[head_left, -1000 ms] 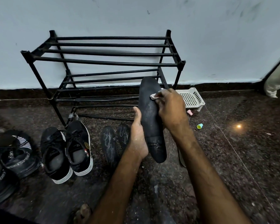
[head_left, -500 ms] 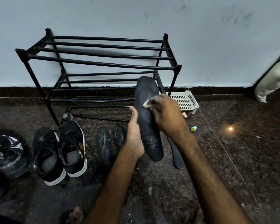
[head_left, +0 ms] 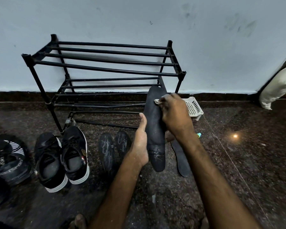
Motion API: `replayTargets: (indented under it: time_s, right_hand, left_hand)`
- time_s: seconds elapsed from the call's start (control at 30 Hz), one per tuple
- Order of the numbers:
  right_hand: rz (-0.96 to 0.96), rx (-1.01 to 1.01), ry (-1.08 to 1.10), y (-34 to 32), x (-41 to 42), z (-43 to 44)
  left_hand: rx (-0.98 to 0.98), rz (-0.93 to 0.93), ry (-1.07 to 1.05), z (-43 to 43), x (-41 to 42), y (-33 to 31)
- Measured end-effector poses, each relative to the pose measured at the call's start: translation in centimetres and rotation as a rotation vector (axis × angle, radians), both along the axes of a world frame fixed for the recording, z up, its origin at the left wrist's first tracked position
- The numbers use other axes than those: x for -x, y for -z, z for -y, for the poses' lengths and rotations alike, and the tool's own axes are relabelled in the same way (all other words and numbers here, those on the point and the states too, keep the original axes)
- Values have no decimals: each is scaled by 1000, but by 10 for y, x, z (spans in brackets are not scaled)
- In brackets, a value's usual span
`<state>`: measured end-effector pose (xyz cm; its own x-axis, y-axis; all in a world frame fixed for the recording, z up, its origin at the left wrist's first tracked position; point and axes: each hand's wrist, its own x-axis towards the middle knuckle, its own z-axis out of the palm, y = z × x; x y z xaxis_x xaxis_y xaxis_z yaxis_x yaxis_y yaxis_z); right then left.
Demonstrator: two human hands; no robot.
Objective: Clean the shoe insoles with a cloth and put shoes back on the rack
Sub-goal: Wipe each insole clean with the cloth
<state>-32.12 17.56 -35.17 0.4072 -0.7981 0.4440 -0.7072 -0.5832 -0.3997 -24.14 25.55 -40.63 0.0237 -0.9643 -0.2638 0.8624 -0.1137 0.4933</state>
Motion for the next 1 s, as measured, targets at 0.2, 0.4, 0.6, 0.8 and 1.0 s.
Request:
replayTargets:
  time_s: [0.2, 0.4, 0.6, 0.8, 1.0]
  right_hand:
    - [367, -213, 231, 13, 30, -16]
    - [853, -823, 198, 79, 25, -64]
    - [784, -806, 116, 84, 14, -77]
    - [472, -490, 213, 71, 23, -75]
    - [42, -239, 6, 55, 13, -71]
  left_hand:
    - [-37, 46, -76, 2, -8, 15]
    - [-108, -63, -156, 6, -23, 24]
    - [-154, -56, -214, 7, -22, 25]
    - [-161, -26, -83, 6, 3, 18]
    - [-141, 3, -24, 1, 1, 20]
